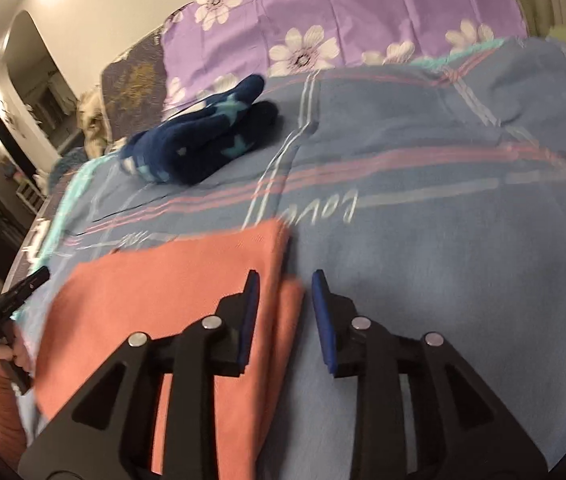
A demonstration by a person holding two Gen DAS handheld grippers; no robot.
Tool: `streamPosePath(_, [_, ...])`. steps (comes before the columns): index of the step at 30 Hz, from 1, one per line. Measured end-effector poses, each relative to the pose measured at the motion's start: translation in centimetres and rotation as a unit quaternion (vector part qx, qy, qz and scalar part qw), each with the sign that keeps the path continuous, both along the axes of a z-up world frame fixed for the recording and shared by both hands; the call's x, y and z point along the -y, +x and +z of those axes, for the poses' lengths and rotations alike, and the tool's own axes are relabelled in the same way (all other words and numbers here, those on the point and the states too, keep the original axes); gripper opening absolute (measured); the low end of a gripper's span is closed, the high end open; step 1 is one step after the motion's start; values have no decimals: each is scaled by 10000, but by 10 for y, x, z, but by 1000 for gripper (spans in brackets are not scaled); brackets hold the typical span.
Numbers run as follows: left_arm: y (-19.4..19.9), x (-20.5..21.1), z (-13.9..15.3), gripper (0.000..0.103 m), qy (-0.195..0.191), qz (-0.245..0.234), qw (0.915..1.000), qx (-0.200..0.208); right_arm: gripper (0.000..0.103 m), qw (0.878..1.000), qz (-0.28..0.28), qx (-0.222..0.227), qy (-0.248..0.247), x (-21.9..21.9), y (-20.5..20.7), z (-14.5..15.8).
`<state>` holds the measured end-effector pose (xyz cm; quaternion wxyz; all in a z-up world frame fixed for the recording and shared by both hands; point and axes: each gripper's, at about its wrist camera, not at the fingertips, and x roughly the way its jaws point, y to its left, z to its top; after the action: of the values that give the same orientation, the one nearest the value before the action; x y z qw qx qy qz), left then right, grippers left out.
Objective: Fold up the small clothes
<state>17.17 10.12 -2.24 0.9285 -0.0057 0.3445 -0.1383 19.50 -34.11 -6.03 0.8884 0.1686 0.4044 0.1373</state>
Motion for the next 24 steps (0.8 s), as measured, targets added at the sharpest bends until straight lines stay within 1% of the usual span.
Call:
streamPosePath(1, [-13,10,0,53,61,-246,9997,8,28,9999,55,-57,116,-2,-8,-2])
streamPosePath(2, [-22,21,-4,56,138,-458,9988,-85,28,9996,125,-142,219,-6,-19,-6])
streamPosePath(3, [-32,31,-11,56,254,-644,9973,-233,28,9992,193,-241,244,-11,-33,-11])
streamPosePath(4, [-42,43,-21,56,475,-832,9945,-413,28,9991,225,-298,195,-15,-43,-15])
streamPosePath(5, [-51,52,-28,56,684,-935,9920,-494,29,9991,244,-349,82,-21,-58,-21])
streamPosePath(7, [-73,63,-40,56,1099,-959,9882,-461,29,9993,209,-301,62,-21,-81,-25])
streamPosePath(8, [-79,62,-41,56,1138,-922,9883,-428,29,9993,164,-286,167,-18,-95,-25])
streamPosePath(10, [-92,51,-39,56,948,-773,9912,-497,28,9987,20,-289,430,-8,-120,-25])
streamPosePath(13, [-115,30,-30,56,725,-436,9952,-483,28,9976,-150,-295,602,5,-151,-27])
streamPosePath(17, [-142,8,-28,57,768,-85,9954,-563,28,9961,-262,-322,780,12,-179,-32])
streamPosePath(19, [-155,-5,-29,57,639,91,9957,-667,29,9955,-306,-320,835,13,-186,-33])
streamPosePath(21, [-161,-19,-32,57,385,297,9957,-789,29,9963,-335,-283,740,10,-190,-31])
streamPosePath(22, [-164,-26,-34,57,200,397,9952,-870,31,9968,-334,-259,673,8,-191,-30])
streamPosePath(24, [-169,-33,-38,57,-88,477,9945,-926,31,9986,-345,-147,383,1,-192,-22])
